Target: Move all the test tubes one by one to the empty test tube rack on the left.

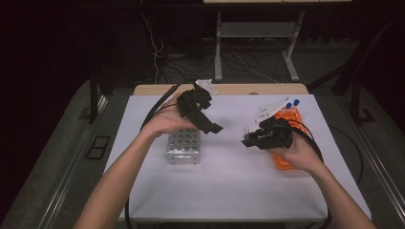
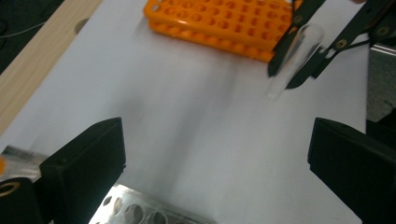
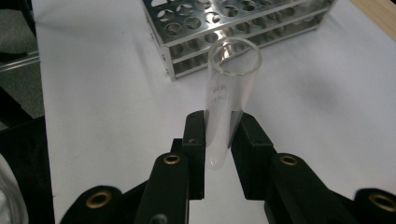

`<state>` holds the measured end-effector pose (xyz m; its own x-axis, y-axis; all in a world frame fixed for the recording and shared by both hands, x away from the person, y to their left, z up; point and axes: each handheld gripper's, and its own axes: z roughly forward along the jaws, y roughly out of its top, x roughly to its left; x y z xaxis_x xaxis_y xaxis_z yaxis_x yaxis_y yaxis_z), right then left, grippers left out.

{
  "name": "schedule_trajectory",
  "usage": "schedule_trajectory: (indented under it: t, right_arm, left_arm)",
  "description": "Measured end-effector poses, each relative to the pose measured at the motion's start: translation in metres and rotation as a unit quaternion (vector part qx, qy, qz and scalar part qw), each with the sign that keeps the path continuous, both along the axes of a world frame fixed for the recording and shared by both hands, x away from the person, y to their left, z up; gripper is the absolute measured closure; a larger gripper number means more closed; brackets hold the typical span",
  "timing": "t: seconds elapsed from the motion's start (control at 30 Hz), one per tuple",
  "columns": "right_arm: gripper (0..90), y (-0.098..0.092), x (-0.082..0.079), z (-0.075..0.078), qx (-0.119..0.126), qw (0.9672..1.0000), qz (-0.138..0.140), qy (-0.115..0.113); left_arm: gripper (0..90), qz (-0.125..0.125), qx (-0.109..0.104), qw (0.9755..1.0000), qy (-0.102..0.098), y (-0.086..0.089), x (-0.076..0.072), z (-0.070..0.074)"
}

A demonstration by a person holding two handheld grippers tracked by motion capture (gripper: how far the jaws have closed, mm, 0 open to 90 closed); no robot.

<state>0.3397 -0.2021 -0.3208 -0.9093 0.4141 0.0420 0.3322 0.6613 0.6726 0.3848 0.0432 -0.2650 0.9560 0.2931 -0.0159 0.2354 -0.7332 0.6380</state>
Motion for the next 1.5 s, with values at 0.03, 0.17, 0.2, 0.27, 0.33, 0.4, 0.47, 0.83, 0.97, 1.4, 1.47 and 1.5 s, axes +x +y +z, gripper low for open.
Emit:
schedule_trajectory:
  t: [0.03,0.17,0.2,0.27,0.33,0.4,0.47,0.83,0.97,1.4,1.47,1.5]
  right_arm:
    - [75.0,0.003,-0.001,0.0,-0.001,1.0,0.004,0.0]
    - [75.0,0.011,-0.004,-0.001,-0.003,0.9998,0.018,0.001]
    - [74.9,0.013,-0.005,-0.001,-0.003,0.9998,0.019,0.002]
    - [75.0,0.016,-0.005,-0.002,-0.005,0.9996,0.027,0.002]
    - [75.0,0.019,-0.007,-0.003,-0.009,0.9995,0.031,0.004]
    - [74.9,0.021,-0.008,-0.003,-0.01,0.9993,0.036,0.004]
    - [74.9,0.023,-0.009,-0.003,-0.007,0.9992,0.039,0.003]
    - [74.9,0.034,-0.015,-0.005,-0.001,0.9985,0.055,0.008]
    - [74.8,0.036,-0.015,-0.006,0.003,0.9983,0.057,0.01]
    - [47.8,0.017,-0.01,-0.01,0.012,0.9998,0.012,0.006]
    - [42.7,0.012,-0.009,-0.012,0.016,0.9998,0.001,0.008]
    - [40.7,0.01,-0.009,-0.012,0.017,0.9998,-0.004,0.007]
  left_arm:
    - [3.6,-0.007,0.001,1.0,0.0,-0.002,-0.002,0.0]
    - [7.7,-0.034,0.003,0.9994,0.006,-0.012,-0.012,-0.001]
    - [9.5,-0.041,0.004,0.9991,0.009,-0.014,-0.014,-0.001]
    - [13.2,-0.059,0.008,0.9982,0.011,-0.019,-0.017,-0.002]
    - [15.4,-0.072,0.01,0.9973,0.013,-0.024,-0.02,-0.004]
    - [19.5,-0.086,0.013,0.9961,0.015,-0.029,-0.023,-0.005]
    - [25.7,-0.097,0.014,0.995,0.018,-0.032,-0.025,-0.006]
    - [65.1,-0.141,0.028,0.9891,0.034,-0.043,-0.029,-0.012]
    - [73.7,-0.142,0.03,0.9888,0.036,-0.043,-0.029,-0.013]
    - [74.1,-0.076,0.029,0.9965,0.02,-0.019,-0.008,-0.002]
    - [74.1,-0.062,0.025,0.9976,0.021,-0.012,-0.003,0.0]
    - [74.1,-0.055,0.025,0.998,0.02,-0.009,0.0,0.001]
